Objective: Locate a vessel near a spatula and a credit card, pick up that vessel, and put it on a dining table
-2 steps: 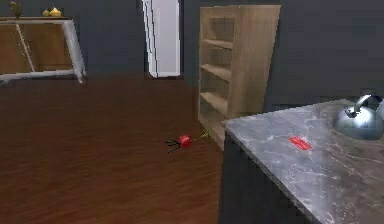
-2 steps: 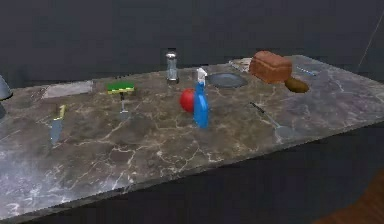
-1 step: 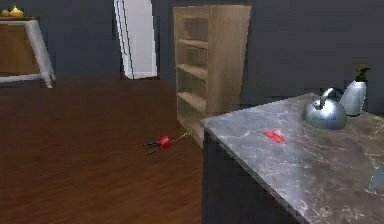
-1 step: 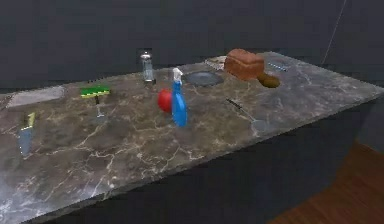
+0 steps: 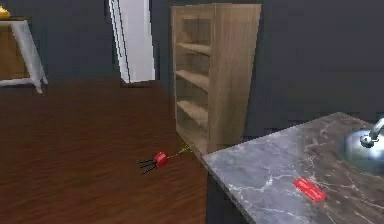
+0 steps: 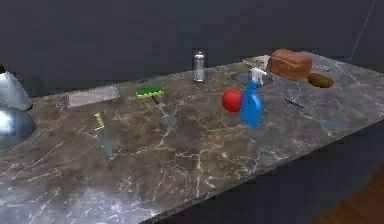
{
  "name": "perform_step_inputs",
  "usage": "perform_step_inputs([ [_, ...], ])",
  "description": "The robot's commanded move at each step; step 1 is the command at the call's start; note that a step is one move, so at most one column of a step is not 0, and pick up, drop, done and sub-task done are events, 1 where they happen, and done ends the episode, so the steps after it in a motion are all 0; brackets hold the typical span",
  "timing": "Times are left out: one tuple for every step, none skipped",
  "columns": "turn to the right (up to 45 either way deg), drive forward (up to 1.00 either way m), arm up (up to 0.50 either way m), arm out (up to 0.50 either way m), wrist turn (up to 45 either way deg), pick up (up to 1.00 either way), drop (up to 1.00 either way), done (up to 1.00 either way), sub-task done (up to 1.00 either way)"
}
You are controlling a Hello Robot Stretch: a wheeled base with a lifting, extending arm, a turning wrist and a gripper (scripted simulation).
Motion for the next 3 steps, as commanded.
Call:
perform_step_inputs([
  [-39.0, 0.00, 0.00, 0.00, 0.0, 0.00, 0.00, 0.00, 0.00],
  [45.0, 0.00, 0.00, 0.00, 0.0, 0.00, 0.00, 0.00, 0.00],
  [45.0, 0.00, 0.00, 0.00, 0.0, 0.00, 0.00, 0.00, 0.00],
])
